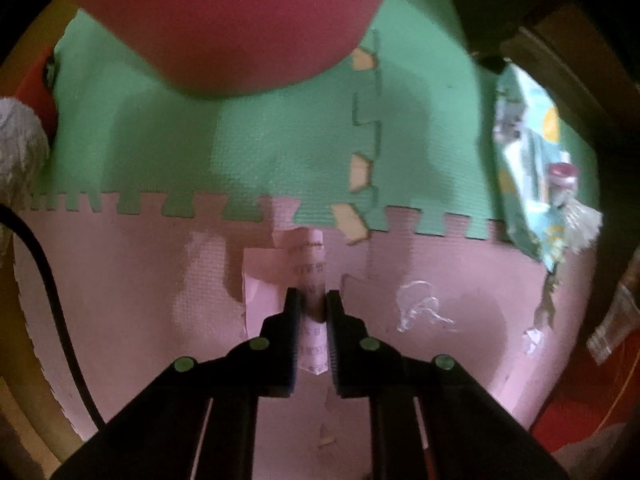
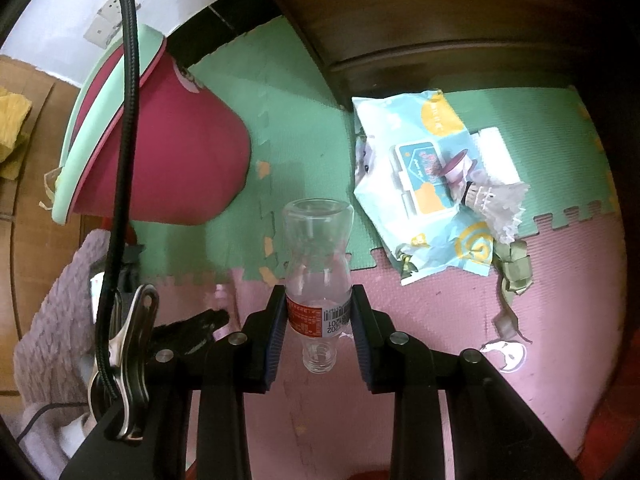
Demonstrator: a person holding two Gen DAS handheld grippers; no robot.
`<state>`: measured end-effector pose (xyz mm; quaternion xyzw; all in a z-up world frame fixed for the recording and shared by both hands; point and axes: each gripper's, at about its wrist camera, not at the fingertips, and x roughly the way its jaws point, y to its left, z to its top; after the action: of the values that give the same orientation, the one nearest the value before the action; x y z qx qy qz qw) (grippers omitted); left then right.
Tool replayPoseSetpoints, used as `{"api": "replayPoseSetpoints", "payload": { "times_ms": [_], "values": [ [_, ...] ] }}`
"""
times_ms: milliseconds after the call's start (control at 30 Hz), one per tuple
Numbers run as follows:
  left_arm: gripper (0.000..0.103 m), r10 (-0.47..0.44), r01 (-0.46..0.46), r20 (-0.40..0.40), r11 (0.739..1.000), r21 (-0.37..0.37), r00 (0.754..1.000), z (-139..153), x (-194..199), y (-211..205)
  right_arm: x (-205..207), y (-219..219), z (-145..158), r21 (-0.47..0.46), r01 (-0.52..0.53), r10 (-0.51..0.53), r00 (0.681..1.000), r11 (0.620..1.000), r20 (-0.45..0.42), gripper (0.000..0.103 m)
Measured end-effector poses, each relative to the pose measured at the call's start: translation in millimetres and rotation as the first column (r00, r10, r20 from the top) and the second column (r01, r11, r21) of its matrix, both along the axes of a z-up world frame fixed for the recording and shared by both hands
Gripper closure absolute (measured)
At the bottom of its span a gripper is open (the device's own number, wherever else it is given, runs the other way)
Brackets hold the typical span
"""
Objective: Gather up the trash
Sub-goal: 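Carry the slip and bottle in both tools over the red bucket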
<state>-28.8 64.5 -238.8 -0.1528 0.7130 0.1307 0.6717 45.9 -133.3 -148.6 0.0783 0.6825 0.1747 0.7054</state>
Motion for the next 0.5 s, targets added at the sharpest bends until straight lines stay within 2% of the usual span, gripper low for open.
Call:
{"api": "replayPoseSetpoints", "payload": {
  "times_ms": [133, 300, 500],
  "values": [
    [0.091, -0.019, 0.020, 0.031, 1.000, -0.019, 0.999, 19.8, 4.9, 4.3, -0.3, -2.9, 4.2, -0.002, 0.005, -0.005, 1.000, 1.000, 0.016, 0.071],
    [0.091, -0.041, 0.044, 0.082, 0.999, -0.030, 0.996, 53.2, -10.8, -3.3, -3.4, -8.0, 14.7, -0.003, 0.027, -0.027, 0.999, 1.000, 0.039, 0.071],
    [0.091, -0.066, 0.069, 0.160, 0.998, -0.012, 0.985, 99.8, -15.9, -6.5, -11.6, -9.9, 44.5, 0.017, 0.062, -0.063, 0.993, 0.998, 0.104, 0.071]
  ]
}}
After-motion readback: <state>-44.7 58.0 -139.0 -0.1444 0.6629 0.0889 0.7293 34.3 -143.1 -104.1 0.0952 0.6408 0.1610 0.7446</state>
